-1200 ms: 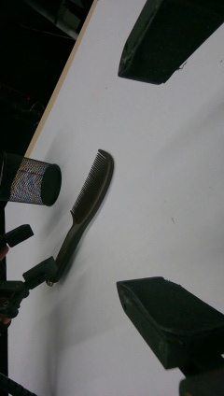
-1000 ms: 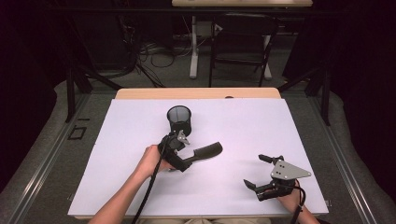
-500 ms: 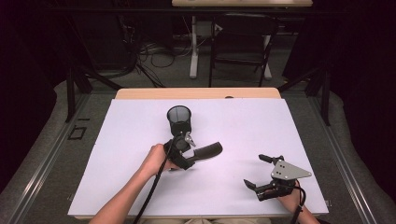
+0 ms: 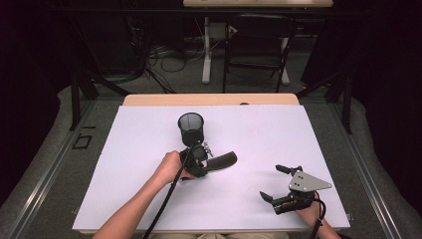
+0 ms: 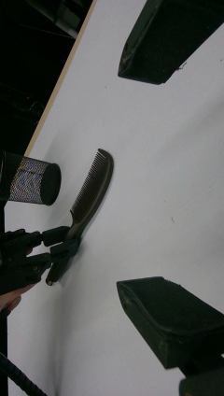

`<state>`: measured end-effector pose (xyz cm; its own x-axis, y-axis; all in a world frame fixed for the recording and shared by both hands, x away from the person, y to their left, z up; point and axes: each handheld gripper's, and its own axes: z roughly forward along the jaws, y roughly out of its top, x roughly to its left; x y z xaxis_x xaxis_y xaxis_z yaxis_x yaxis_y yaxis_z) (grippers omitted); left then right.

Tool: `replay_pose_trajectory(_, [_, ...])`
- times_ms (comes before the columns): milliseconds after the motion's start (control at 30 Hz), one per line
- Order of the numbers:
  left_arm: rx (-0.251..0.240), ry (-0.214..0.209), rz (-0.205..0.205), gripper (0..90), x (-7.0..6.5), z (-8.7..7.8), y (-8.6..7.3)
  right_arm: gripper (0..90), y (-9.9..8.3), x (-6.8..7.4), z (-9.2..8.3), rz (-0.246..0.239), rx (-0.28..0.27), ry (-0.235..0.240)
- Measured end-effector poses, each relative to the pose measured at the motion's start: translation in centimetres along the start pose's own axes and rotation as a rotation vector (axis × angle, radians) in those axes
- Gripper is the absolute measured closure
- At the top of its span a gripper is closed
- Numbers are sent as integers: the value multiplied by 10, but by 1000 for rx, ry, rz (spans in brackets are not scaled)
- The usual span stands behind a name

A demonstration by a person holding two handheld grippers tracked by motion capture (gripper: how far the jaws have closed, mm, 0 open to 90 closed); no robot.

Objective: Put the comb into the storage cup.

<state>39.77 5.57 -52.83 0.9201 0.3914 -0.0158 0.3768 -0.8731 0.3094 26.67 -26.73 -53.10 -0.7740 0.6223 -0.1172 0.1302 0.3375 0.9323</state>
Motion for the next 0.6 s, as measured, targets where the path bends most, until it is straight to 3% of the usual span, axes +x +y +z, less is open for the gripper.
replay_pose_trajectory(600, [10, -20, -5, 717, 3, 0, 3, 5, 0, 0, 0, -4, 9, 2])
